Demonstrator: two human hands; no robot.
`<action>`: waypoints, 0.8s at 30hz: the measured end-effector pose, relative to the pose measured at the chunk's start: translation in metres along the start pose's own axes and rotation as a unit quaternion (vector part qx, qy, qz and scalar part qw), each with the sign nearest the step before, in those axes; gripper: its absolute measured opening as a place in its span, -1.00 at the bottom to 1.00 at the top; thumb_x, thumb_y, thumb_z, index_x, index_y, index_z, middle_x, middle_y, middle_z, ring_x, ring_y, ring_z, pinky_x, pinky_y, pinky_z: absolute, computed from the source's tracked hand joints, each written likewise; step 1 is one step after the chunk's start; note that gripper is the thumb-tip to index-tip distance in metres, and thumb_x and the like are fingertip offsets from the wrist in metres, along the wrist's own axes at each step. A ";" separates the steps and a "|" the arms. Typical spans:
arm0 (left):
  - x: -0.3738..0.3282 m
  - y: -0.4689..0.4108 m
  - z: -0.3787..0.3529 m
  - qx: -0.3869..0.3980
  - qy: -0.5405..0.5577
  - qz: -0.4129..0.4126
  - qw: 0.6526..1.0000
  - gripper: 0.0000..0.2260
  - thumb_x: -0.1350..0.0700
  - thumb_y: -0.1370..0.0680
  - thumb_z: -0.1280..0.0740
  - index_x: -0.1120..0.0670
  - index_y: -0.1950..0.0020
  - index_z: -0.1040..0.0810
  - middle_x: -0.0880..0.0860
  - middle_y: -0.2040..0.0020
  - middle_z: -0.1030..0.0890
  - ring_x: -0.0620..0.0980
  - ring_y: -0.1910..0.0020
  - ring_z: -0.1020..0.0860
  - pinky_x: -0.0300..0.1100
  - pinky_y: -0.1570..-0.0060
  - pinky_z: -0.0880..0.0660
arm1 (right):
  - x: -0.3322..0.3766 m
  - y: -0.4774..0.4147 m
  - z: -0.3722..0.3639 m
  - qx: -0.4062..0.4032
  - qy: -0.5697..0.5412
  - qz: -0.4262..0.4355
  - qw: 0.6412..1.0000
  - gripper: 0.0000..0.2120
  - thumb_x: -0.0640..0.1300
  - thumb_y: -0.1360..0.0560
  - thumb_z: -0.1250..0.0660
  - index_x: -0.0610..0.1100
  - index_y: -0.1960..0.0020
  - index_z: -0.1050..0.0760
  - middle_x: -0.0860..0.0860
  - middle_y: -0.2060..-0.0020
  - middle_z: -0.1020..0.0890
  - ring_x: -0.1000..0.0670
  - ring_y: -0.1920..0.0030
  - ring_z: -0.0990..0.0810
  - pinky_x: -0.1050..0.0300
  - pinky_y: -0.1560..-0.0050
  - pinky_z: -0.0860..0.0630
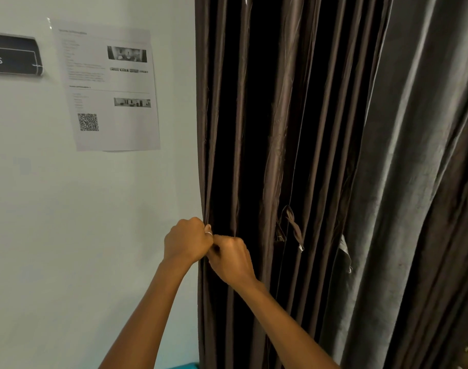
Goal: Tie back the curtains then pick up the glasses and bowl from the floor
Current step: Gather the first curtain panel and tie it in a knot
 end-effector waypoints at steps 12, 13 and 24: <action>0.003 -0.002 -0.001 0.005 -0.005 -0.022 1.000 -0.66 -0.08 -0.65 -0.19 0.07 0.22 -0.50 -0.04 0.38 -0.47 -0.04 0.37 -0.53 -0.20 0.27 -0.49 | -0.030 -0.006 0.079 -0.189 0.117 -0.113 0.968 -0.55 0.17 -0.54 -0.35 -0.09 -0.27 -0.35 0.06 -0.08 -0.44 0.10 0.07 -0.50 0.38 0.36 -0.31; 0.003 -0.002 -0.002 0.005 -0.005 -0.021 1.000 -0.66 -0.09 -0.65 -0.19 0.07 0.22 -0.49 -0.04 0.39 -0.47 -0.04 0.37 -0.52 -0.21 0.28 -0.47 | -0.033 -0.008 0.077 -0.178 0.122 -0.113 0.970 -0.51 0.18 -0.54 -0.35 -0.10 -0.30 -0.34 0.03 -0.13 -0.47 0.07 0.00 -0.53 0.31 0.30 -0.41; 0.019 -0.003 0.006 0.001 0.005 -0.015 1.000 -0.61 -0.07 -0.65 -0.19 0.05 0.33 -0.44 0.00 0.40 -0.50 -0.02 0.39 -0.54 -0.14 0.25 -0.57 | -0.065 -0.023 0.075 -0.116 0.096 -0.139 0.979 -0.85 -0.01 -0.63 -0.30 -0.08 0.02 -0.43 0.07 0.34 -0.52 0.05 0.37 -0.54 0.20 0.45 -0.38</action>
Point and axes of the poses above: each hand's wrist, its own y-axis away from the middle knuckle, its own z-axis out of the back of the hand, x = y × z, the point moved 10 cm from there along -y, towards the middle knuckle
